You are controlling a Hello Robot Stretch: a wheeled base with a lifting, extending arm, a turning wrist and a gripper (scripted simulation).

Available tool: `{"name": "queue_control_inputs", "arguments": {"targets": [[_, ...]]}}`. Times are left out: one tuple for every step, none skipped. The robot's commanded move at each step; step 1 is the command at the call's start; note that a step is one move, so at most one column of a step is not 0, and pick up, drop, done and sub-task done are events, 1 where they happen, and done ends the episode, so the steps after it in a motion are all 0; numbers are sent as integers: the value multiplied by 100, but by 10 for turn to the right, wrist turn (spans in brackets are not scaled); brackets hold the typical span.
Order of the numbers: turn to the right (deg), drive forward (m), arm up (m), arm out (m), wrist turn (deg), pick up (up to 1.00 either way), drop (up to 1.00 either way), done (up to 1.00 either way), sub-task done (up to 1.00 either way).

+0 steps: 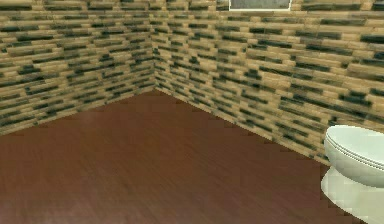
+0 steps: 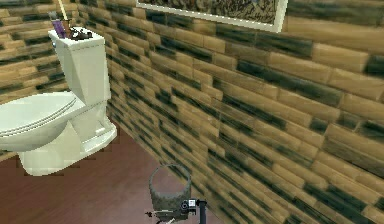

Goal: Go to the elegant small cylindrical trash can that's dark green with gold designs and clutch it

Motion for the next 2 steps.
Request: {"name": "queue_control_inputs", "arguments": {"targets": [[0, 0, 0, 0, 450, 0, 0, 0, 0], [0, 0, 0, 0, 90, 0, 0, 0, 0]]}}
